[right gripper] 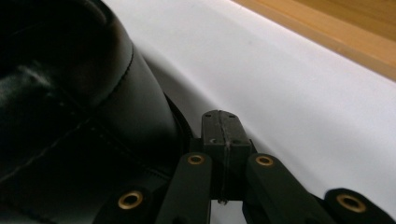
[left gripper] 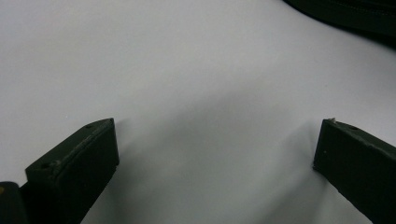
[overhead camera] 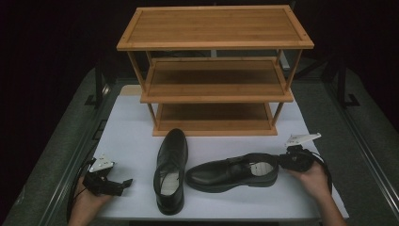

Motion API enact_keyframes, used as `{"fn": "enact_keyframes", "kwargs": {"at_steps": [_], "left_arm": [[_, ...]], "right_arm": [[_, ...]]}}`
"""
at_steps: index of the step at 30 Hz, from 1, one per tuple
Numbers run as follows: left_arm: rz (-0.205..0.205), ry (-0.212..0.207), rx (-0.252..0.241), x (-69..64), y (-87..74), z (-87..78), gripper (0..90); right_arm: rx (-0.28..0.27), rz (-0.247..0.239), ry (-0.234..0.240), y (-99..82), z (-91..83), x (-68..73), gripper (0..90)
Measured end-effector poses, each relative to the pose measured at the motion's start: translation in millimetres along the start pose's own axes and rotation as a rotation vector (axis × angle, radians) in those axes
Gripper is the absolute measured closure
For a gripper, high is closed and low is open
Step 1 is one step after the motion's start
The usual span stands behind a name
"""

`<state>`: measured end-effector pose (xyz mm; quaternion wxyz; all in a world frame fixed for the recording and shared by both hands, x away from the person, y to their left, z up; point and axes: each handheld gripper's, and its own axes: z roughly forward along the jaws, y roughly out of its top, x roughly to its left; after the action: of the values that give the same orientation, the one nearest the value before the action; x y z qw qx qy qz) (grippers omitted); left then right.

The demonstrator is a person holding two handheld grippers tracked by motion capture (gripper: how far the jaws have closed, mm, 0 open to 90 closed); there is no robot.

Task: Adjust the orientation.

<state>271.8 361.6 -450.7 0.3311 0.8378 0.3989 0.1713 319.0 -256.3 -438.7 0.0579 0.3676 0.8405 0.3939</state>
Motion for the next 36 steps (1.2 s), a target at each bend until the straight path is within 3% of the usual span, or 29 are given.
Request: {"fn": "enact_keyframes", "kwargs": {"at_steps": [24,32,36], "left_arm": [[0.000,0.000,0.000,0.0,0.0,0.0,0.0],[-0.001,0.000,0.000,0.0,0.0,0.1,0.0],[-0.002,-0.001,0.001,0.1,0.1,0.1,0.0]], "right_arm": [[0.062,-0.028,0.035,-21.7,-18.1,39.7,89.8],[0.071,-0.038,0.072,-28.4,-21.4,52.4,89.8],[0.090,-0.066,0.100,-28.6,-20.9,58.9,89.8]]}}
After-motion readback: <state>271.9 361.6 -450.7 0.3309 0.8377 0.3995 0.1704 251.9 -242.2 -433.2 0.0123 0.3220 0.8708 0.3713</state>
